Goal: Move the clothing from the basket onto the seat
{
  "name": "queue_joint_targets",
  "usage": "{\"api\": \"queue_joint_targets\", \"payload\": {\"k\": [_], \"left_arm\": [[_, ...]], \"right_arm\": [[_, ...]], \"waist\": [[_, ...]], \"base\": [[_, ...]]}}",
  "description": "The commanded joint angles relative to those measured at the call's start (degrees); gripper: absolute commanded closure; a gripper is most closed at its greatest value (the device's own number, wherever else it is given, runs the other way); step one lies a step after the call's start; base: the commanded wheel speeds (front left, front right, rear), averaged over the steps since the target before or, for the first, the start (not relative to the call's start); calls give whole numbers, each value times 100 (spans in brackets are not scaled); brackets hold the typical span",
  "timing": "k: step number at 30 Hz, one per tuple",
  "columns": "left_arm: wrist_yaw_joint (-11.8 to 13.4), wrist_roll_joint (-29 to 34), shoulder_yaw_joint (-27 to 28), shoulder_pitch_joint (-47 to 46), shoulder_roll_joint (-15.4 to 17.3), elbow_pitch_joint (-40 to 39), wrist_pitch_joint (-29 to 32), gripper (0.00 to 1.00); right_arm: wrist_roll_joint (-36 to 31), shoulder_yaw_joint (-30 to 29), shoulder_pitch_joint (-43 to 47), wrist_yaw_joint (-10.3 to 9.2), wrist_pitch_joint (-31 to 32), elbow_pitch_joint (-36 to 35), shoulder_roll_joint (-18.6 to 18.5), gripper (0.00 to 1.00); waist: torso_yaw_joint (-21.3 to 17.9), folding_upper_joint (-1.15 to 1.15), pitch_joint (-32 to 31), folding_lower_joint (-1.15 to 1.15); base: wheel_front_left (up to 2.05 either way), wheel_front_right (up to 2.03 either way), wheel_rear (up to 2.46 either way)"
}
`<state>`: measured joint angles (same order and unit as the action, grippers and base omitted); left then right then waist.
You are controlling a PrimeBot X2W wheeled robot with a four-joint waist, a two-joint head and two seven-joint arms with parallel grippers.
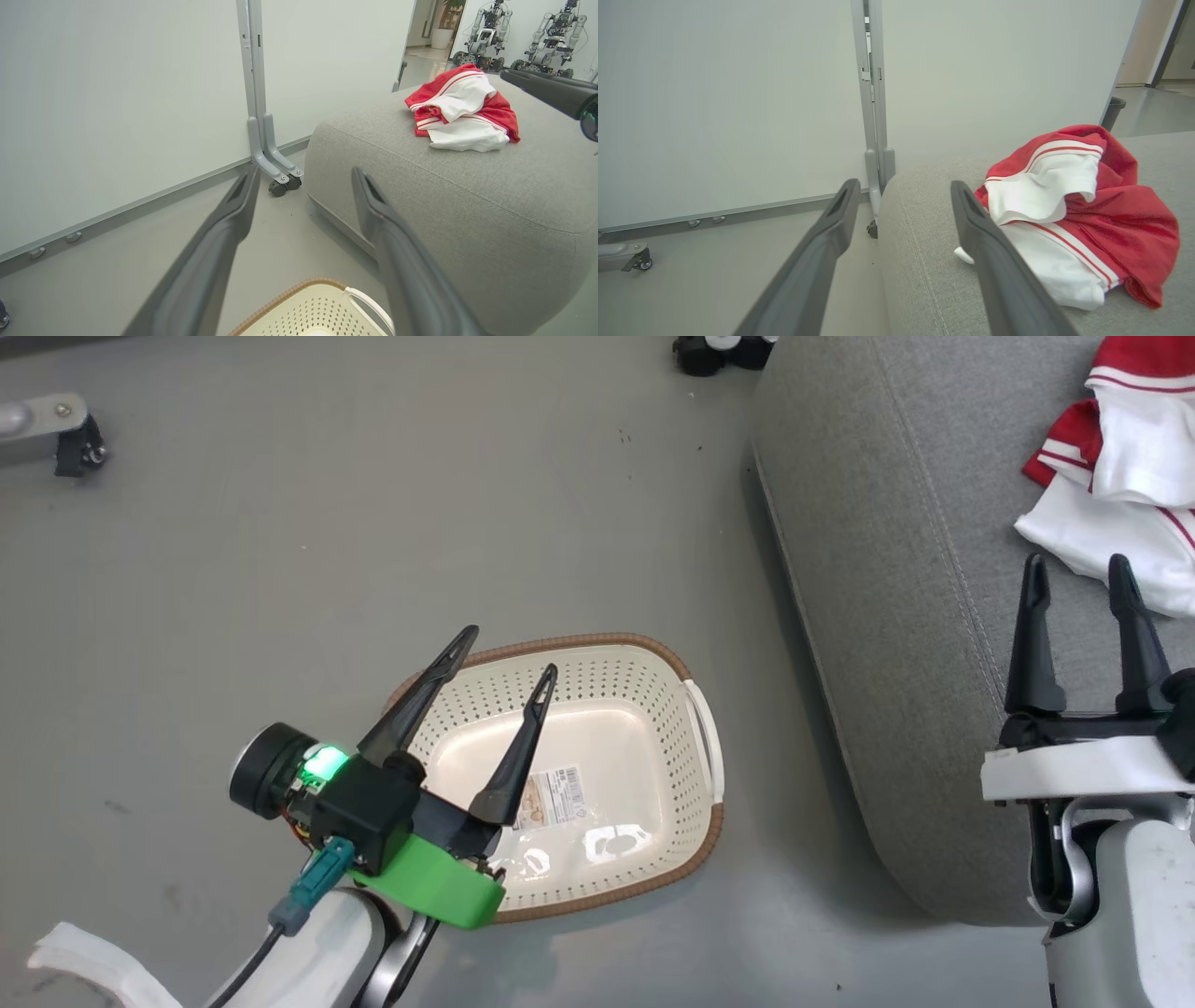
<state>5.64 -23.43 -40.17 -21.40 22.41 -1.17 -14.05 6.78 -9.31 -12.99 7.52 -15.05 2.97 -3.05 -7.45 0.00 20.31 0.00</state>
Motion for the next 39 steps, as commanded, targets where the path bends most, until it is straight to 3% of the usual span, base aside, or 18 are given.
{"api": "queue_joint_targets", "payload": {"k": [1, 8, 16, 18, 24, 30, 39], "left_arm": [[56, -27, 77, 125, -30, 78, -46, 0], [263, -135, 775, 411, -246, 373, -122, 0], [235, 185, 1887, 949, -585, 414, -107, 0], [142, 309, 2320, 1185, -742, 447, -107, 0], [-176, 544, 2922, 1584, -969, 524, -107, 0], [-520, 846, 3178, 1870, -1145, 627, -108, 0], [-812, 1149, 3428, 2216, -1374, 756, -109, 0]], "right_arm": [[-50, 64, 130, -6, -16, -72, -7, 0], [42, 449, 418, -6, 33, -294, 9, 0], [-55, 605, 673, -5, 176, -435, 10, 0], [-109, 610, 816, -6, 226, -482, 5, 0], [-162, 637, 1078, -6, 337, -580, 8, 0], [-134, 659, 1371, -6, 420, -666, 10, 0], [18, 676, 1852, -6, 527, -692, 9, 0]], "waist": [[295, 0, -284, 0], [662, 0, -553, 0], [1041, 0, -822, 0], [1158, 0, -957, 0], [1254, 0, -1192, 0], [1212, 0, -1357, 0], [1155, 0, -1654, 0]], "base": [[0, 0, 0], [0, 0, 0], [0, 0, 0], [0, 0, 0], [0, 0, 0], [0, 0, 0], [0, 0, 0]]}}
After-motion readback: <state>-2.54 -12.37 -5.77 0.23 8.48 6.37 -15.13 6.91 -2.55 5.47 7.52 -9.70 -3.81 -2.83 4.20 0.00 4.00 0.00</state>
